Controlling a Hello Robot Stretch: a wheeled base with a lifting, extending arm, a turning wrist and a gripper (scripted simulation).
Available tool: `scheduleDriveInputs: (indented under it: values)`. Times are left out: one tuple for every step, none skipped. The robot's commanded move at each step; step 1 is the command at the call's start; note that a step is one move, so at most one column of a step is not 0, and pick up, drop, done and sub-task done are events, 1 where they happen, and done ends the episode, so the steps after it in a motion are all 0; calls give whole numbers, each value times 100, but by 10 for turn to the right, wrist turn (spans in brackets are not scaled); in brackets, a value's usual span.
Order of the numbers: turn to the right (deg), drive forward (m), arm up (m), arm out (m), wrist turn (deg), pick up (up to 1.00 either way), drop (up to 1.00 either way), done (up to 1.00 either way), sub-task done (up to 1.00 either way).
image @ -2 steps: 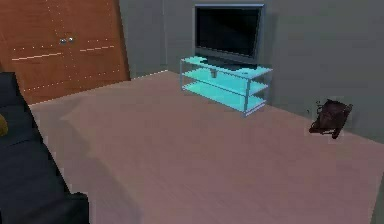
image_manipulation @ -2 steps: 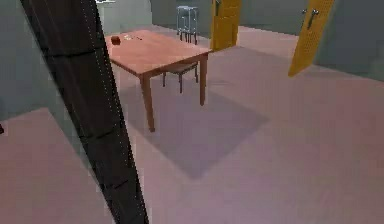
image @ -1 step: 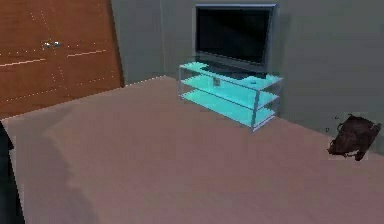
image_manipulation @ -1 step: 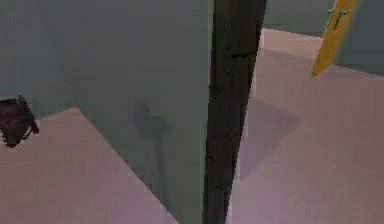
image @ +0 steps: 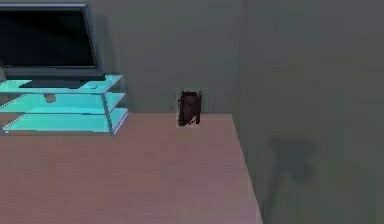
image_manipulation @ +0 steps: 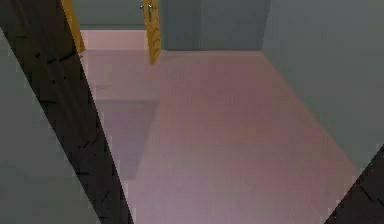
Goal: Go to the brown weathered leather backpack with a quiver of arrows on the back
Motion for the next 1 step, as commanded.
scheduleDriveInputs:
  values:
    - [60,0,0,0,0,0,0,0,0]
